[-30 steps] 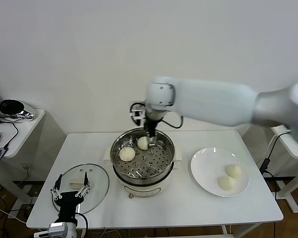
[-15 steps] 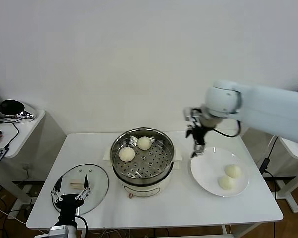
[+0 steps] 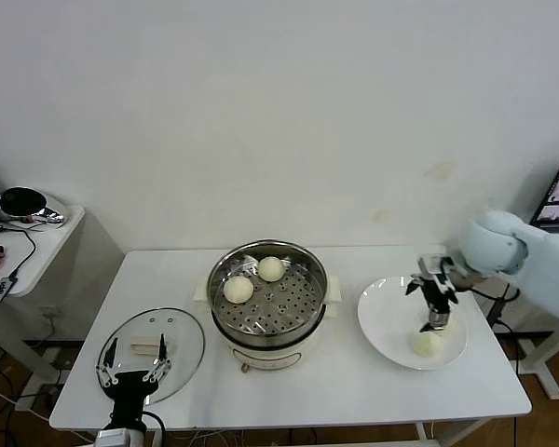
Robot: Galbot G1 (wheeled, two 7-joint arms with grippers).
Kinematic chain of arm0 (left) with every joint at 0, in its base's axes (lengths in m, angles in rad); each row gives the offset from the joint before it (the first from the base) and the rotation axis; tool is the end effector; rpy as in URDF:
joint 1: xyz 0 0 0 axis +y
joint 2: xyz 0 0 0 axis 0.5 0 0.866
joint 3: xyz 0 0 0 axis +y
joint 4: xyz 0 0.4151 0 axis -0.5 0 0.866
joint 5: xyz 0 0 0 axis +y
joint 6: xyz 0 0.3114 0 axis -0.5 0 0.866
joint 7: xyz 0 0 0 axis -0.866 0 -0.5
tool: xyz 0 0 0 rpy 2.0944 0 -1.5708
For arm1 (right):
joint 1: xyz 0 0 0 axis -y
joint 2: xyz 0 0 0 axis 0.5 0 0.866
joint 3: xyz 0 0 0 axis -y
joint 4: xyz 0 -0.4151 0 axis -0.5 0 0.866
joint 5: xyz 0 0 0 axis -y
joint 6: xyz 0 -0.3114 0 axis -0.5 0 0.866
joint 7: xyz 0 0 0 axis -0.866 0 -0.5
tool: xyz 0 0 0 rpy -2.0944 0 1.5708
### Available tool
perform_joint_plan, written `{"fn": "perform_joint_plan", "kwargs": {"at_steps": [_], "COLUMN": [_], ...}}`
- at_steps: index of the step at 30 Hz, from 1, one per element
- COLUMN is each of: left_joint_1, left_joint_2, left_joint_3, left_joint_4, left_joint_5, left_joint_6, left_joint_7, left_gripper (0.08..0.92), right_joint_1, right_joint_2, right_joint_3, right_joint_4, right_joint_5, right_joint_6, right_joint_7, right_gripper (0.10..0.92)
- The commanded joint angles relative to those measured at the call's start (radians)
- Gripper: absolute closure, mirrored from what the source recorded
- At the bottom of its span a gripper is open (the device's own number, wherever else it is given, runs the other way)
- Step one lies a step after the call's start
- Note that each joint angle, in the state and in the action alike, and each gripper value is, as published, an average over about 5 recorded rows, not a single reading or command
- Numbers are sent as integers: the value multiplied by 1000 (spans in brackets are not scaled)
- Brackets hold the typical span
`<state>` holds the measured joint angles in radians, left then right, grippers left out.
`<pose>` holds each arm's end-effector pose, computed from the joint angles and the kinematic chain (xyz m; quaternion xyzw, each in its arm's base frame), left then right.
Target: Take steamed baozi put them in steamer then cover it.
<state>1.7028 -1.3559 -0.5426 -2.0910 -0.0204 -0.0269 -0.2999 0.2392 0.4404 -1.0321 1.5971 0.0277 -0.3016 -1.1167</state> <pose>0.0598 0.0605 -0.3654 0.0970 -0.9903 -0.0907 0.0403 0.4381 -0.2354 -0.1232 0.5110 -0.5259 0.5531 0.3954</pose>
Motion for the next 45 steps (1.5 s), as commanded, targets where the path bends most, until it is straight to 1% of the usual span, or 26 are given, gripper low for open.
{"fn": "perform_joint_plan", "kwargs": {"at_steps": [1, 12, 18, 22, 24, 36, 42, 45], "left_joint_1": [1, 8, 10, 9, 8, 5, 4, 3], "left_joint_2": [-3, -18, -19, -18, -18, -19, -19, -19], "left_joint_3": [1, -1, -6, -8, -8, -7, -7, -7], "left_joint_4": [1, -2, -3, -1, -1, 2, 3, 4], "left_joint_5": [9, 18, 16, 15, 14, 13, 13, 12], "left_joint_6": [1, 0, -2, -2, -2, -2, -2, -2], "left_joint_7": [0, -1, -1, -1, -1, -1, -1, -2], "left_gripper": [177, 177, 177, 177, 177, 177, 177, 177], "right_joint_1": [-295, -344, -351, -354, -355, -364, -355, -337], "right_joint_2": [-79, 30, 89, 118, 130, 140, 139, 136], "right_joint_3": [216, 241, 244, 245, 245, 243, 244, 245], "right_joint_4": [-39, -157, -227, -247, -250, -252, -249, -244], "right_joint_5": [-179, -246, -250, -238, -232, -232, -229, -218], "right_joint_6": [112, 127, 122, 114, 107, 85, 86, 89], "right_joint_7": [-14, 36, 68, 82, 85, 76, 62, 49], "right_gripper": [203, 203, 203, 203, 218, 410, 477, 528]}}
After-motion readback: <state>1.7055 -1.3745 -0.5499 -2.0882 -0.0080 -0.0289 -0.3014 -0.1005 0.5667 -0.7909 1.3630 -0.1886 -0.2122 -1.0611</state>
